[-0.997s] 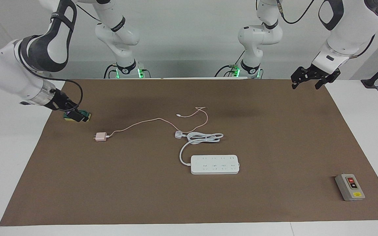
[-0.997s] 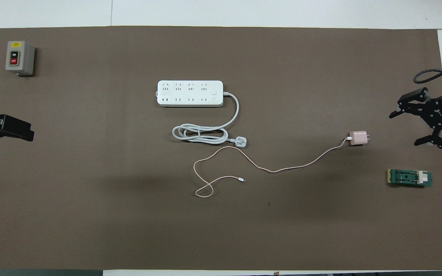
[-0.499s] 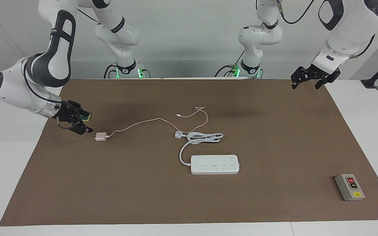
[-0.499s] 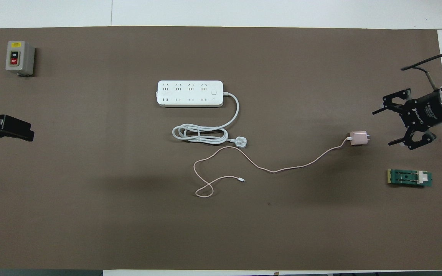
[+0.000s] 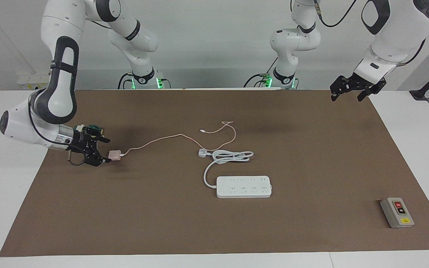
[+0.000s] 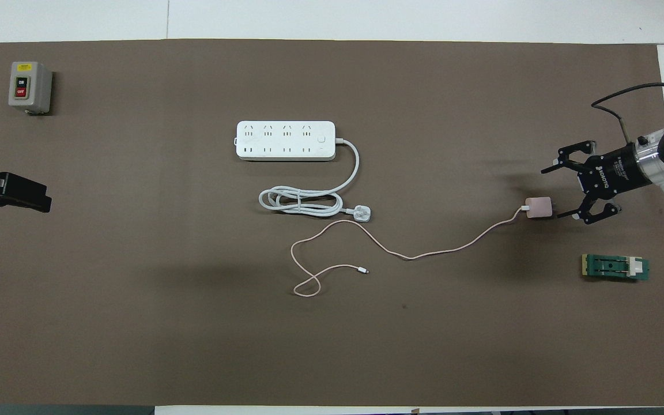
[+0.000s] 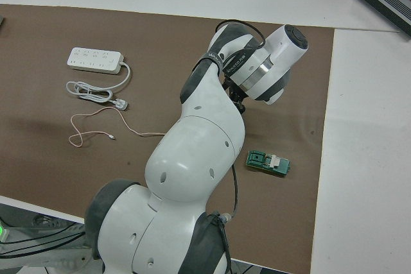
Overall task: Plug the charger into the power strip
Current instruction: 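Reach the right gripper down over the pink charger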
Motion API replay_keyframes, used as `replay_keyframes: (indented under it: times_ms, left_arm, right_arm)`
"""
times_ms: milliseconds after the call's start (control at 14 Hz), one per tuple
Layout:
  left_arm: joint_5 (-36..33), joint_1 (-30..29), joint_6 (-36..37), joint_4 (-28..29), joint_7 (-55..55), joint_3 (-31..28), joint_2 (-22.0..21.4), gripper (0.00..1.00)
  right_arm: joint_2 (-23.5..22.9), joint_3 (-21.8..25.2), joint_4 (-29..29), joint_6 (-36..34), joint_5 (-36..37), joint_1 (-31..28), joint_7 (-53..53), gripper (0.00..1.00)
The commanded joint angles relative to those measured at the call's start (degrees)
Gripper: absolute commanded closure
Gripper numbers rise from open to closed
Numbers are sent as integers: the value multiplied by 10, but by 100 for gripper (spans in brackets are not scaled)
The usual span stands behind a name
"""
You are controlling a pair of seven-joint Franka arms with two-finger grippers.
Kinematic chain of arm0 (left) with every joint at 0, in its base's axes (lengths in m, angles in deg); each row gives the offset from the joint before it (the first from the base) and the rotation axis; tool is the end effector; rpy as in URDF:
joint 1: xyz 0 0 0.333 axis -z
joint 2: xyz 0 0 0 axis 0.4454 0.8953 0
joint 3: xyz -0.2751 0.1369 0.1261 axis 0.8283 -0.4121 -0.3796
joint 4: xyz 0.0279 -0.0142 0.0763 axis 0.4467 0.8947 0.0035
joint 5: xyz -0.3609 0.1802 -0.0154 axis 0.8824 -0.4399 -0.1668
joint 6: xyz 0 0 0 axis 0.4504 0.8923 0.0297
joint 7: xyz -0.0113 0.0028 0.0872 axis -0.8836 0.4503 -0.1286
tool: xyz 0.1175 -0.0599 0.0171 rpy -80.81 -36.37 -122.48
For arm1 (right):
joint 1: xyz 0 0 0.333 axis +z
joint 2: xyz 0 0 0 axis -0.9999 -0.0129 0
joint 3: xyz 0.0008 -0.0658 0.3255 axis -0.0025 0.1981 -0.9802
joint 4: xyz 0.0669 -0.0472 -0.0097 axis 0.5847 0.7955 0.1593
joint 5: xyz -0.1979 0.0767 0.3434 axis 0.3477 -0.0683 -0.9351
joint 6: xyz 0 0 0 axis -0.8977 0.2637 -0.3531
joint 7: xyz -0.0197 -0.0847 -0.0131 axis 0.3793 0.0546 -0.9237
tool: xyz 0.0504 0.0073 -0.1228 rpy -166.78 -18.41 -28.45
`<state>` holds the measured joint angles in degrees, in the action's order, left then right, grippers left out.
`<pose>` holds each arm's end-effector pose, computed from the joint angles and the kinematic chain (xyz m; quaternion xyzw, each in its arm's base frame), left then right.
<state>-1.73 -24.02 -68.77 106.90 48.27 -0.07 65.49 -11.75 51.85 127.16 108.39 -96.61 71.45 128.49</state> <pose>0.5400 -0.0238 0.5950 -0.9972 0.0511 0.0543 0.0015 0.6037 -0.1198 0.3031 -0.7411 0.5978 0.2582 0.1634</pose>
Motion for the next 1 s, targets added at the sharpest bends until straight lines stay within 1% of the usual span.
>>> replay_keyframes:
  times_ms: [0, 356, 427, 499, 641, 926]
  left_arm:
    - [-2, -8, -7, 15, -2, 4, -15, 0]
    - [-2, -8, -7, 16, -2, 4, -15, 0]
    - [-2, -8, -8, 15, -2, 4, -15, 0]
    - [-2, -8, -7, 15, -2, 4, -15, 0]
    - [-2, -8, -12, 14, -4, 3, -15, 0]
    - [-1, -8, -21, 17, -8, 2, -15, 0]
  right_arm:
    - [-10, -6, 17, 31, -15, -6, -10, 0]
    - [-11, -6, 37, 33, -16, -6, -18, 0]
    - [-9, -6, 40, 32, -16, -14, -21, 0]
    - [-7, -5, 46, 35, -16, -15, -36, 0]
    - [-6, -5, 58, 69, -16, -14, -52, 0]
    - [-5, -5, 76, 88, -16, -15, -65, 0]
